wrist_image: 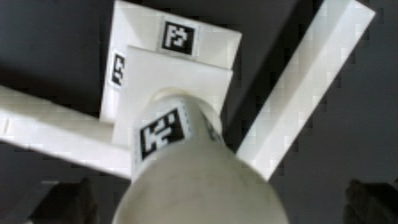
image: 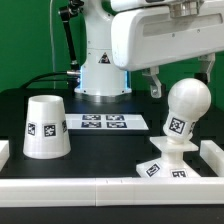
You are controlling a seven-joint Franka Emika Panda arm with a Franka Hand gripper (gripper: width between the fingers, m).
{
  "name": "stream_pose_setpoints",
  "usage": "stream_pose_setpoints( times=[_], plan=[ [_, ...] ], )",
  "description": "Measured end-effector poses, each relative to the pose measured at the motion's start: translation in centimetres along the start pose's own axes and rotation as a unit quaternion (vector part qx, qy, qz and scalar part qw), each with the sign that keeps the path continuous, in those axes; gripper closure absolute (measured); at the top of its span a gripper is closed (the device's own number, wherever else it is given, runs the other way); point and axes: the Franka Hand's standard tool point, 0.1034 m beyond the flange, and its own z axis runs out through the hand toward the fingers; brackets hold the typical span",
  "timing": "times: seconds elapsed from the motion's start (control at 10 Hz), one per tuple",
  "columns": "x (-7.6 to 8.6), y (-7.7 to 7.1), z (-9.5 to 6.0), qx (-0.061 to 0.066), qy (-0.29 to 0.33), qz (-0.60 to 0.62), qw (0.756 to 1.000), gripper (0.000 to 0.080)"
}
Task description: Assemble lamp
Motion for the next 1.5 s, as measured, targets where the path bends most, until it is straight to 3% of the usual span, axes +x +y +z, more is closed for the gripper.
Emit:
stream_pose_setpoints(
  times=[0.3,0.4,0.8,1.3,1.4,1.5],
  plan=[
    [0.3,-0.8,0.0,0.023,-0.06,-0.002,0.998,0.01],
    [0.5,-0.6,0.0,0.022,-0.058,-0.009,0.998,0.01],
    [0.9,1.8,-0.6,0.004,-0.038,-0.021,0.999,0.01],
    [0.9,1.7,-0.5,0.004,-0.04,-0.012,0.999,0.01],
    [0.9,1.2,-0.4,-0.015,-0.054,0.06,0.997,0.01],
    [1.9,0.8,-0.2,-0.03,-0.04,0.059,0.997,0.01]
  ],
)
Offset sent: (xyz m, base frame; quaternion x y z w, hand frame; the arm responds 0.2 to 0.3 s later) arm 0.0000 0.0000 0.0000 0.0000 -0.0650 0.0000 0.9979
